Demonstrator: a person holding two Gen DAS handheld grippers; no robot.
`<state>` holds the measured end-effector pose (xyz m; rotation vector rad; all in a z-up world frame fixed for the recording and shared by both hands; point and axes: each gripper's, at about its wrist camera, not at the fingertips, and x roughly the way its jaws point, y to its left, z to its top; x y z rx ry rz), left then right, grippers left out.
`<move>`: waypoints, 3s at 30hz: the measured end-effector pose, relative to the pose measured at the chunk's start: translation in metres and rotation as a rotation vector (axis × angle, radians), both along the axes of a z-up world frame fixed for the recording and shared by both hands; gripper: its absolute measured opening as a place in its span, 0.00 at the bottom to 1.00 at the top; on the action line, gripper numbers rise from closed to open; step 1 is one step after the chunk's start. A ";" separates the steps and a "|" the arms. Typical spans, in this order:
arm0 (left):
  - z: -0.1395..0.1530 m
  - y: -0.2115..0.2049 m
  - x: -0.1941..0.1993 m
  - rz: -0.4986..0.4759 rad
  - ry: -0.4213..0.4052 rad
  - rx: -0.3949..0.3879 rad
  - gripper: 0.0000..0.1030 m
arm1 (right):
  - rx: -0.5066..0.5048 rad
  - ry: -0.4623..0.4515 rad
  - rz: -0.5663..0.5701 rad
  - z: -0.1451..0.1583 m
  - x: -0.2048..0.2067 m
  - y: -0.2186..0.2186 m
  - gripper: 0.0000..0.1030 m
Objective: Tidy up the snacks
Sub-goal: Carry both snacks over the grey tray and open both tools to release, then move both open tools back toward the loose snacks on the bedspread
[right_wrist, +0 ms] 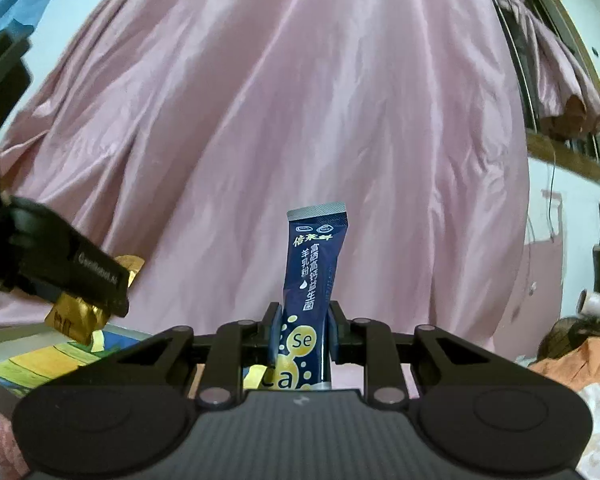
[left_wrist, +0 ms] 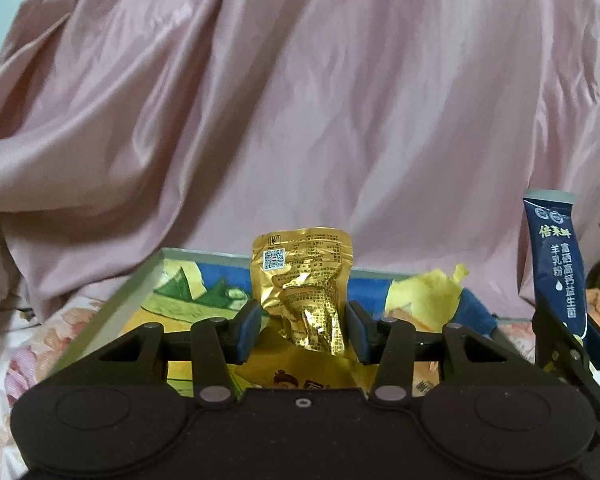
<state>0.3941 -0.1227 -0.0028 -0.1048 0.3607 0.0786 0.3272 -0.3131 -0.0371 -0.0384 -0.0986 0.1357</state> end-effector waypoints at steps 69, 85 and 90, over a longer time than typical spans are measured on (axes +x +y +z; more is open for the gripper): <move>0.052 0.087 -0.213 0.021 -0.067 -0.023 0.99 | -0.053 -0.062 0.046 0.045 -0.175 0.003 1.00; -0.002 0.130 -0.274 -0.034 0.039 0.027 0.99 | -0.123 0.119 0.180 0.018 -0.226 0.029 1.00; -0.024 0.133 -0.283 -0.092 0.092 0.044 0.99 | -0.150 0.211 0.216 0.008 -0.229 0.034 1.00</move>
